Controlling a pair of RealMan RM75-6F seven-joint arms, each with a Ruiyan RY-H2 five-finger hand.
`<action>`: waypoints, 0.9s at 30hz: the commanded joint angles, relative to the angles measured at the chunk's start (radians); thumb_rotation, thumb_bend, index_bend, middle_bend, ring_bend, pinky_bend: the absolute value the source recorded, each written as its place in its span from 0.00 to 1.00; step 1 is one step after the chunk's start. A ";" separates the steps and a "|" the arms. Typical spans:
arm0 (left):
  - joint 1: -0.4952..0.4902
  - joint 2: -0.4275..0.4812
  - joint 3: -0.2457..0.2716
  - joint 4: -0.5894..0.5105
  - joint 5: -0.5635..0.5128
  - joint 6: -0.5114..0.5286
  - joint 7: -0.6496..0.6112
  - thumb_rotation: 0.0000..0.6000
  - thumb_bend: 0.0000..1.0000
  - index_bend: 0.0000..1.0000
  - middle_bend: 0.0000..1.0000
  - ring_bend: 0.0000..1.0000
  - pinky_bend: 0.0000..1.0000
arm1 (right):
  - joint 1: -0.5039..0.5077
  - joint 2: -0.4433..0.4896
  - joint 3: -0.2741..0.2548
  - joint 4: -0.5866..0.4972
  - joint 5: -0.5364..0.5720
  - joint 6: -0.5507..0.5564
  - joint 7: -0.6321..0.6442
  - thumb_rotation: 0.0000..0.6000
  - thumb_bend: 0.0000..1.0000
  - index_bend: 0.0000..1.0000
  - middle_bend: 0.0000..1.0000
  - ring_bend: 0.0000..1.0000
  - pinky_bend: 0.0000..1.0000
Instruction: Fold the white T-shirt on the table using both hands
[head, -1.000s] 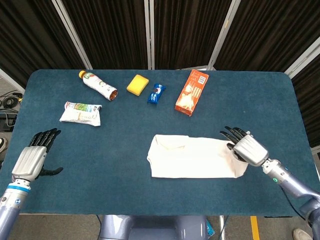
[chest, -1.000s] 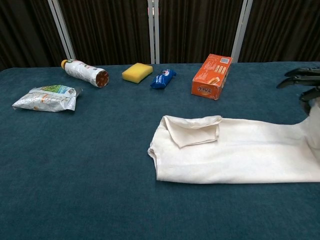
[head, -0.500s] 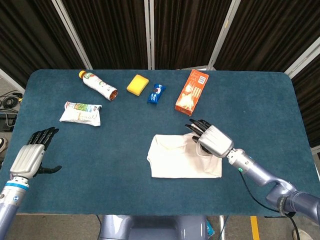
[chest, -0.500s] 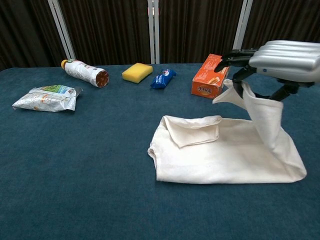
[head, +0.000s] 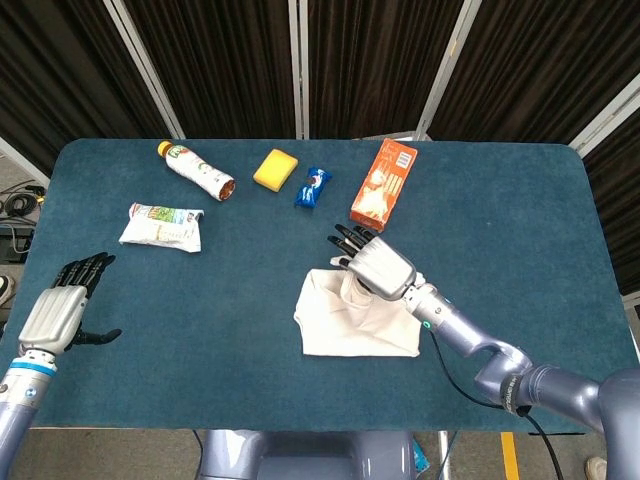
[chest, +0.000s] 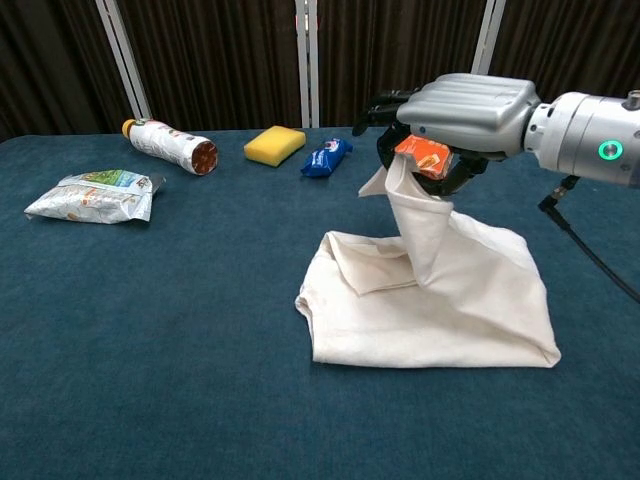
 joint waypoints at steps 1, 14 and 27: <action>-0.001 0.000 0.000 0.001 -0.001 -0.002 0.000 1.00 0.15 0.00 0.00 0.00 0.00 | 0.009 -0.014 0.012 -0.036 0.020 -0.016 -0.035 1.00 0.48 0.73 0.14 0.00 0.21; 0.001 0.006 0.001 -0.002 0.005 -0.004 -0.008 1.00 0.15 0.00 0.00 0.00 0.00 | 0.033 -0.078 0.015 -0.056 0.052 -0.069 -0.191 1.00 0.48 0.73 0.14 0.00 0.21; 0.000 0.006 0.003 0.000 0.007 -0.007 -0.010 1.00 0.15 0.00 0.00 0.00 0.00 | 0.043 -0.143 -0.005 -0.018 0.041 -0.080 -0.243 1.00 0.48 0.73 0.14 0.00 0.21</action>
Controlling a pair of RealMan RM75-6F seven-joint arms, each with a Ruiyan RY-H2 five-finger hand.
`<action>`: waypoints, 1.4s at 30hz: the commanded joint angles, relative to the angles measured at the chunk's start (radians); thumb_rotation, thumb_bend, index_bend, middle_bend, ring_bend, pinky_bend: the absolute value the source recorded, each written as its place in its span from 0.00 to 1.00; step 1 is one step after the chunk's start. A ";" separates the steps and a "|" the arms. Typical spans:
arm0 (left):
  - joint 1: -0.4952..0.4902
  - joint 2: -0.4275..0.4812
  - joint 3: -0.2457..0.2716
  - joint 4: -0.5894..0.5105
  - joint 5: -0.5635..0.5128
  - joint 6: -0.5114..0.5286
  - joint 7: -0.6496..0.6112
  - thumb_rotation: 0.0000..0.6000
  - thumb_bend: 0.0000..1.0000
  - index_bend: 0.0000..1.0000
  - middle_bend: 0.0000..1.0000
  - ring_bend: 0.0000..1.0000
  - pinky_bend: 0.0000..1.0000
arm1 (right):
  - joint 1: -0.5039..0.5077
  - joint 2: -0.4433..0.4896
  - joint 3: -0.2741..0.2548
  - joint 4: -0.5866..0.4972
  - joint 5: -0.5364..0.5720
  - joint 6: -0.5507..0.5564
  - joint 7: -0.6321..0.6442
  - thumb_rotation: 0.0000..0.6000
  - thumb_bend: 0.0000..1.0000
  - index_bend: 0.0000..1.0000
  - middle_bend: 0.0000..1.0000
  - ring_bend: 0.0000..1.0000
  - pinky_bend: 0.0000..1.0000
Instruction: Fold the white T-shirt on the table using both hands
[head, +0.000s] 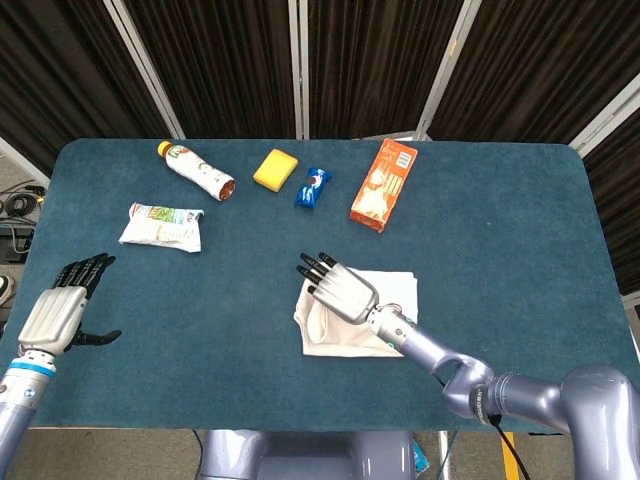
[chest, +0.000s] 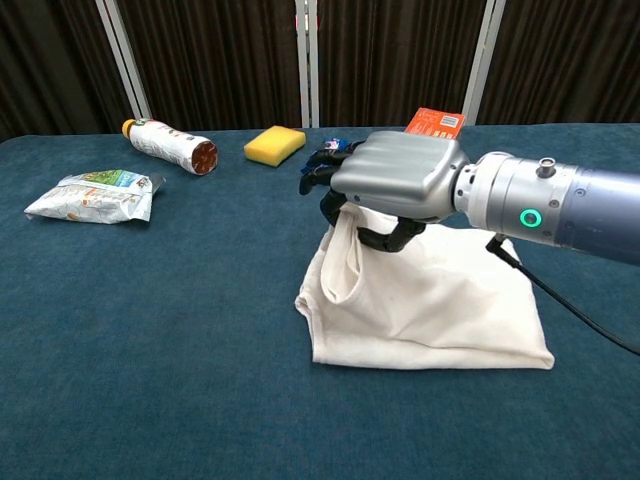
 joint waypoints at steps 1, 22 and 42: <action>-0.001 -0.001 0.001 0.001 -0.001 -0.002 0.001 1.00 0.15 0.00 0.00 0.00 0.00 | 0.002 -0.021 -0.001 0.013 0.003 -0.003 -0.012 1.00 0.48 0.73 0.14 0.00 0.21; 0.001 0.002 0.003 -0.004 0.008 -0.002 -0.004 1.00 0.15 0.00 0.00 0.00 0.00 | 0.006 -0.107 -0.021 0.071 0.000 -0.017 -0.096 1.00 0.47 0.67 0.13 0.00 0.21; 0.008 0.007 0.008 -0.010 0.026 0.007 -0.009 1.00 0.15 0.00 0.00 0.00 0.00 | -0.043 0.003 0.005 -0.097 0.023 0.052 -0.042 1.00 0.05 0.00 0.00 0.00 0.07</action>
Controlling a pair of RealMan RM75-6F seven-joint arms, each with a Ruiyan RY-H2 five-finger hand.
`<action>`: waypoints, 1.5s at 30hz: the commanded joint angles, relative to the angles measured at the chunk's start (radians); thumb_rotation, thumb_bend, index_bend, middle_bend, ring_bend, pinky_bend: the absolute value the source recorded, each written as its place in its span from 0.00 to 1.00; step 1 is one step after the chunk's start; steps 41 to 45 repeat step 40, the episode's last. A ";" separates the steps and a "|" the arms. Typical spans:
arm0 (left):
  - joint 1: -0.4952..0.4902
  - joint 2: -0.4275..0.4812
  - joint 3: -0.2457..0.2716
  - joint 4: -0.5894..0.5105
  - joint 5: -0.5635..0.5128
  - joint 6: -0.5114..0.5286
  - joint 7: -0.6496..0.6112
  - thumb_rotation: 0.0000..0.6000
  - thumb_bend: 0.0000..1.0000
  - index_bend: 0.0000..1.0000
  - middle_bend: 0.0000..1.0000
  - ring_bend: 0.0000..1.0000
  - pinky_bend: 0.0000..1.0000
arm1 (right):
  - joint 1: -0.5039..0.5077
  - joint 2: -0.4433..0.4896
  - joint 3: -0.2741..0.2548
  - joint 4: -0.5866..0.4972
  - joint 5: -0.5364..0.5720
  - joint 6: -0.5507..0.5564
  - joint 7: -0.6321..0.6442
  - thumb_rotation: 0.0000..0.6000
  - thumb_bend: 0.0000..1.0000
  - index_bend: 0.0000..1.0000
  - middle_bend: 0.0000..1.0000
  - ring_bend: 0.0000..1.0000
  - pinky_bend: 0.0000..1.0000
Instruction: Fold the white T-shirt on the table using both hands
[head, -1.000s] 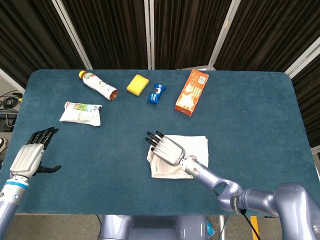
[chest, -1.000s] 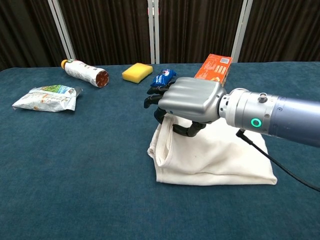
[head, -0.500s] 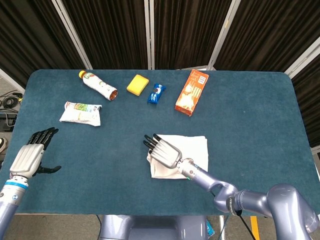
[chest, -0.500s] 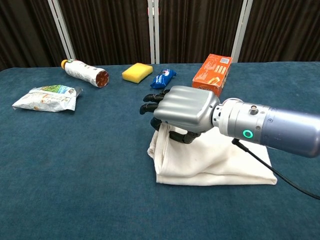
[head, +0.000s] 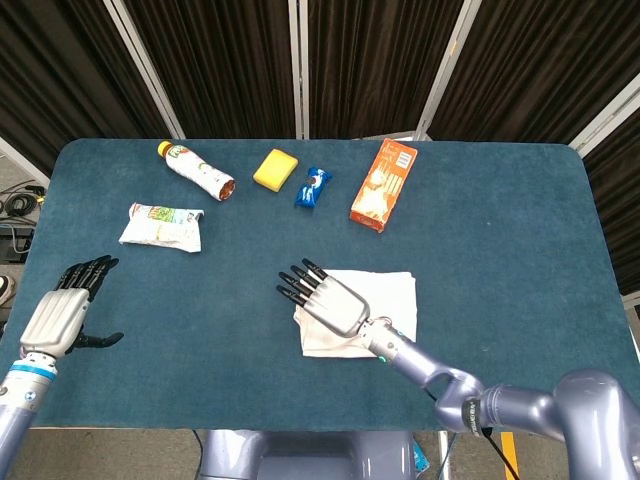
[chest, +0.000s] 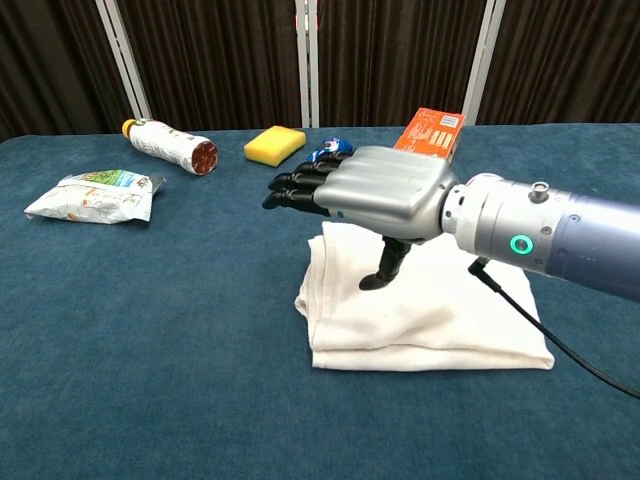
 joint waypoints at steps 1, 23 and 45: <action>0.003 0.001 0.001 -0.001 0.002 0.004 0.000 1.00 0.15 0.00 0.00 0.00 0.00 | -0.017 0.042 0.002 -0.039 -0.003 0.024 -0.001 1.00 0.05 0.00 0.00 0.00 0.07; 0.090 -0.066 0.041 0.096 0.181 0.181 -0.013 1.00 0.12 0.00 0.00 0.00 0.00 | -0.462 0.481 -0.102 -0.230 0.033 0.490 0.230 1.00 0.00 0.00 0.00 0.00 0.01; 0.174 -0.115 0.076 0.158 0.268 0.305 0.017 1.00 0.08 0.00 0.00 0.00 0.00 | -0.759 0.474 -0.133 -0.174 0.030 0.770 0.314 1.00 0.00 0.00 0.00 0.00 0.00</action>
